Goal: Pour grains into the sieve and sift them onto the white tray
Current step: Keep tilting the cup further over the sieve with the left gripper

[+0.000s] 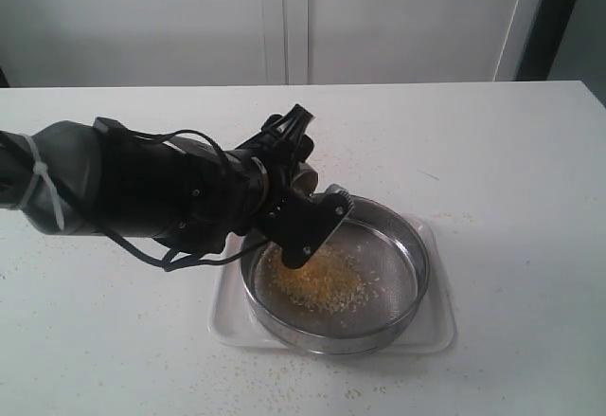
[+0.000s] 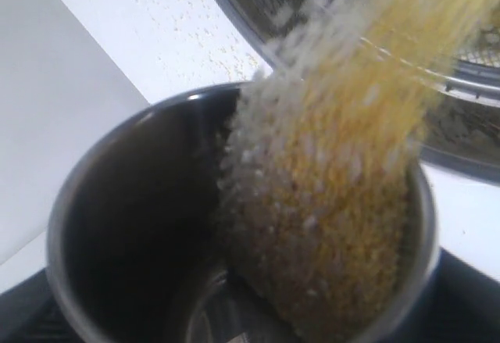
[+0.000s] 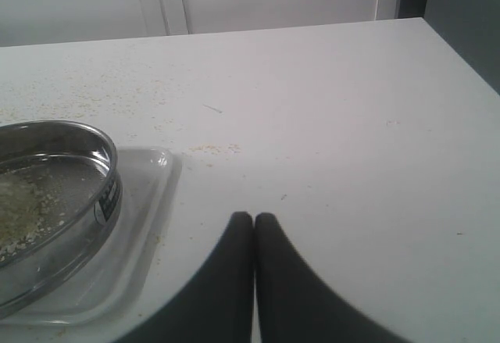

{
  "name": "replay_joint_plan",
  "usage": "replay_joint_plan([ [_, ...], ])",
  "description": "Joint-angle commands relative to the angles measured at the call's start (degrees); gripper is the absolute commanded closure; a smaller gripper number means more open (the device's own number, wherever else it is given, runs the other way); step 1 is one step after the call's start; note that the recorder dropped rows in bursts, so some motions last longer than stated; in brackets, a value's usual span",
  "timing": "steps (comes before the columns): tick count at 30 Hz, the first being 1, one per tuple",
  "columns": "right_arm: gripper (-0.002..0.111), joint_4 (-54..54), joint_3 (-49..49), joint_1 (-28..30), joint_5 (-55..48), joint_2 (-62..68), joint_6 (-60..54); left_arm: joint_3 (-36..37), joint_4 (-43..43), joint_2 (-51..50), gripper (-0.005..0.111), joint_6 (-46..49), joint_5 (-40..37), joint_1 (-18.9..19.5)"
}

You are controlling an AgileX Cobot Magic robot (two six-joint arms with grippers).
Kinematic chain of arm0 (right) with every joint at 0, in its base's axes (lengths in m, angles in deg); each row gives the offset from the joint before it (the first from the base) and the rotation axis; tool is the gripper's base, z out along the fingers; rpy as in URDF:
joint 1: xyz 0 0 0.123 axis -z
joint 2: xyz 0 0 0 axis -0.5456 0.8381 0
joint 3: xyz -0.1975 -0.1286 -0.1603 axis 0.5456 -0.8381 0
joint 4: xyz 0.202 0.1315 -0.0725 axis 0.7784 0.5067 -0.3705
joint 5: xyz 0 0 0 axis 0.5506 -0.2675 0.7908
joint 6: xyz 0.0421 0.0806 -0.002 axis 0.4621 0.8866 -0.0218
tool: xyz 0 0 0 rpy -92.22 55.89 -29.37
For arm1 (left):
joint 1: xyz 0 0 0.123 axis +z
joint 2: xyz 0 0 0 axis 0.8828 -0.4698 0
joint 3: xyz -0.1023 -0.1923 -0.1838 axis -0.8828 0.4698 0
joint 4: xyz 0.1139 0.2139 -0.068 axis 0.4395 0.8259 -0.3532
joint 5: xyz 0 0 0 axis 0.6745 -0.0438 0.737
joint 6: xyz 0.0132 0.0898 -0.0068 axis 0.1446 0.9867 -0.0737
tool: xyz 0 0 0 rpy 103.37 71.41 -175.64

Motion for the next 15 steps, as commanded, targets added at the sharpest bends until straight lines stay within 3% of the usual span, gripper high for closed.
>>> replay_joint_plan([
  [1, 0.108, -0.12, -0.29, 0.33, 0.45, -0.25, 0.02, -0.33, 1.2, 0.58, 0.107, -0.64, -1.35, -0.27],
  [15, 0.108, -0.12, -0.29, 0.33, 0.45, -0.25, 0.02, -0.33, 1.2, 0.58, 0.107, -0.64, -0.93, -0.27],
])
